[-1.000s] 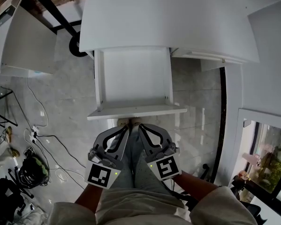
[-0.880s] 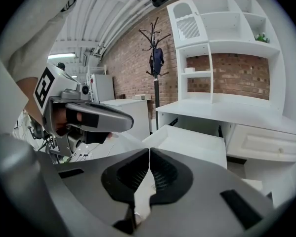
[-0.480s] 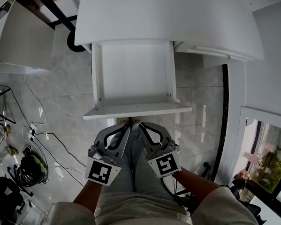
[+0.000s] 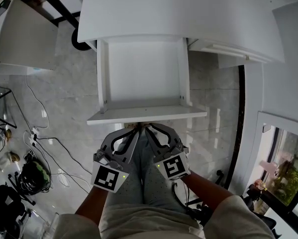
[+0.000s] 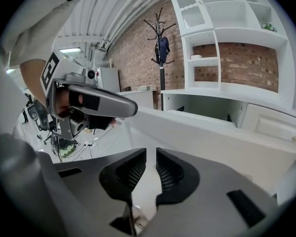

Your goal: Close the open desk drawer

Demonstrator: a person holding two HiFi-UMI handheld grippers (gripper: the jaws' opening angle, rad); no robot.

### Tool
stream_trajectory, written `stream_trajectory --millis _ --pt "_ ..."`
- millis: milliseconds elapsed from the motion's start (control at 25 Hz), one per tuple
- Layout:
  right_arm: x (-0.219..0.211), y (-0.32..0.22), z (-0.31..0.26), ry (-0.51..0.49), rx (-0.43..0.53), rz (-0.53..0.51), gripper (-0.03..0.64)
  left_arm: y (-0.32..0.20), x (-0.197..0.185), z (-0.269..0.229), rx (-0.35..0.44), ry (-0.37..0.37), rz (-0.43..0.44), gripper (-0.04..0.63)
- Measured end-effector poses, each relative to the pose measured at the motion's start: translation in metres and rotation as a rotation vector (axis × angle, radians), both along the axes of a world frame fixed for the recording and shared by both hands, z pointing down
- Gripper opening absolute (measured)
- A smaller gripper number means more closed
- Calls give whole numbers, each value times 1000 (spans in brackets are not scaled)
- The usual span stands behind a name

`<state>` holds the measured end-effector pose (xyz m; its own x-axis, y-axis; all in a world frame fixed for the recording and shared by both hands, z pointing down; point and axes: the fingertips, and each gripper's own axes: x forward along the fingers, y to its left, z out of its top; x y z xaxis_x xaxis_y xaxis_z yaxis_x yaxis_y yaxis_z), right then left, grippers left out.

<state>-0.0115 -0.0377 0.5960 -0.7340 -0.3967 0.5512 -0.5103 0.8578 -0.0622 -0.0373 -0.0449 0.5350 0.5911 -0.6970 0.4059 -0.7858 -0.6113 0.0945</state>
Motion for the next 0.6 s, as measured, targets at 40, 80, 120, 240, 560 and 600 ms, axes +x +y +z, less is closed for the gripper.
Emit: stream_trajectory --millis 40,80,120,240,560,600 --pt "1 0 4 6 -2 1 68 0 1 2 -3 -2 1 18" --pt "2 0 9 17 -7 0 93 -1 2 3 -4 -3 5 17" --pt "3 0 14 29 -15 -2 102 -1 3 5 -6 -4 9 18" --pt "4 2 30 65 -40 -6 134 -1 5 9 -6 -3 16 18" --pt "0 -2 58 88 -112 92 196 -1 4 17 -10 10 5 18" --pt "-1 -3 60 91 -116 108 196 -2 3 17 -10 9 4 18"
